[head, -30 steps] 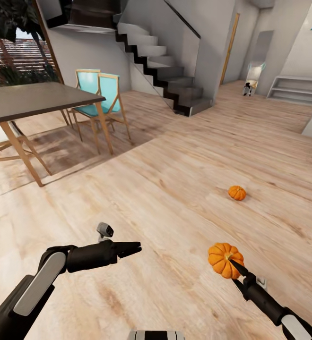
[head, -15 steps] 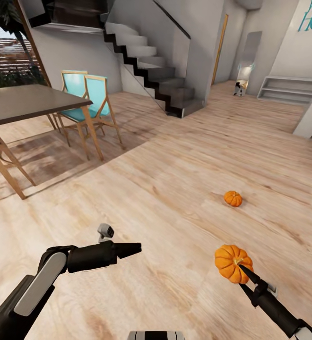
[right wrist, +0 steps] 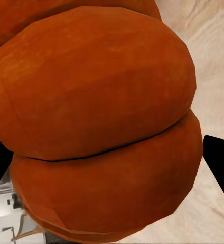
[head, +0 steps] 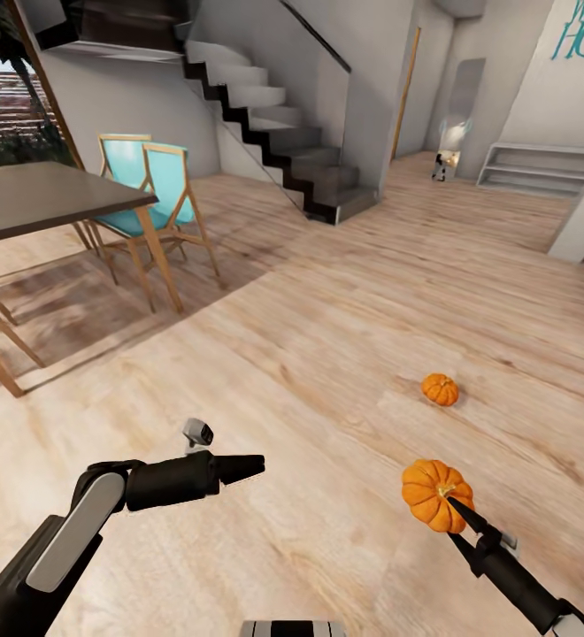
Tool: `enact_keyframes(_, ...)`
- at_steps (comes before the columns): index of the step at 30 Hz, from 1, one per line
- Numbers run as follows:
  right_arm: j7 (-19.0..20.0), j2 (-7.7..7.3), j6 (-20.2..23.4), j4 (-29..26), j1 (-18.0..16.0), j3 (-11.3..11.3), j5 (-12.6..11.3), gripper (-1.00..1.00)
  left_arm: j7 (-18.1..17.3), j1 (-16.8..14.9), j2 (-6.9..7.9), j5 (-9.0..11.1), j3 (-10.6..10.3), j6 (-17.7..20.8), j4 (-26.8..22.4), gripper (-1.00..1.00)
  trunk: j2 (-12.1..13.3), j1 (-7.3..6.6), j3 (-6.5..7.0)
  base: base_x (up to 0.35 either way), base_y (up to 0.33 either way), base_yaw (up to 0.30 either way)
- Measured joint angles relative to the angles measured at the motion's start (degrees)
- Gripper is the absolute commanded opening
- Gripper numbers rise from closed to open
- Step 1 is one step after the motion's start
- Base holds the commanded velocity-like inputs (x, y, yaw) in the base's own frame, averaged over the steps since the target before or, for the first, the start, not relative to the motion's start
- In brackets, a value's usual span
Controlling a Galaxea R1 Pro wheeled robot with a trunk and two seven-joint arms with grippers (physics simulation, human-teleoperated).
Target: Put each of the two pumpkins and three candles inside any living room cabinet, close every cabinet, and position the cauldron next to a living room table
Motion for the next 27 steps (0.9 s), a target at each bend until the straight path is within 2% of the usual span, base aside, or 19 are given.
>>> enact_keyframes(10,0.0,0.01,0.0,0.1,0.0,0.0,0.0,-1.0,-0.1,0.0,0.0,0.0,0.0,0.0,-0.1,1.0,0.0,0.01,0.24,0.298,0.0,-0.268)
enact_keyframes(27,-0.1,0.02,0.0,0.3,0.0,0.0,0.0,-1.0,-0.1,0.0,0.0,0.0,0.3,0.0,-0.1,1.0,0.0,0.04,0.72,0.03,0.0,-0.28)
